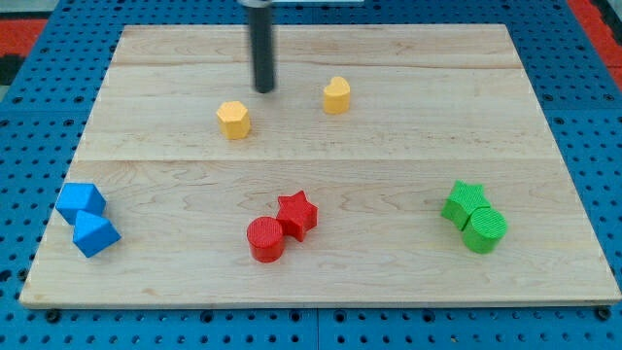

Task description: Slide the yellow blocks to the center of the board

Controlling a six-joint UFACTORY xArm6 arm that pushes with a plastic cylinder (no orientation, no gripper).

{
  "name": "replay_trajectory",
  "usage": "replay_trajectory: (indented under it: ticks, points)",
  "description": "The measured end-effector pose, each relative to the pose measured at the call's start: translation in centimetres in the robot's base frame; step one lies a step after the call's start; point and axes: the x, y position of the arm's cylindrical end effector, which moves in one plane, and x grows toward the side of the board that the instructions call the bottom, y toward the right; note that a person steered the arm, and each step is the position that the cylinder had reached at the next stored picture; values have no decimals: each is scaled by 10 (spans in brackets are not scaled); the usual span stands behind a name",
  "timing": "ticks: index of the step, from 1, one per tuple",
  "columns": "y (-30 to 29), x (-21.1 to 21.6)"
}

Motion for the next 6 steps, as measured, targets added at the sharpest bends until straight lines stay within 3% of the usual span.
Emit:
replay_trajectory:
  ticks: [1,3,4,5,6]
  points:
    - [-37,52]
    - [80,69]
    - [65,126]
    - [92,124]
    - [123,95]
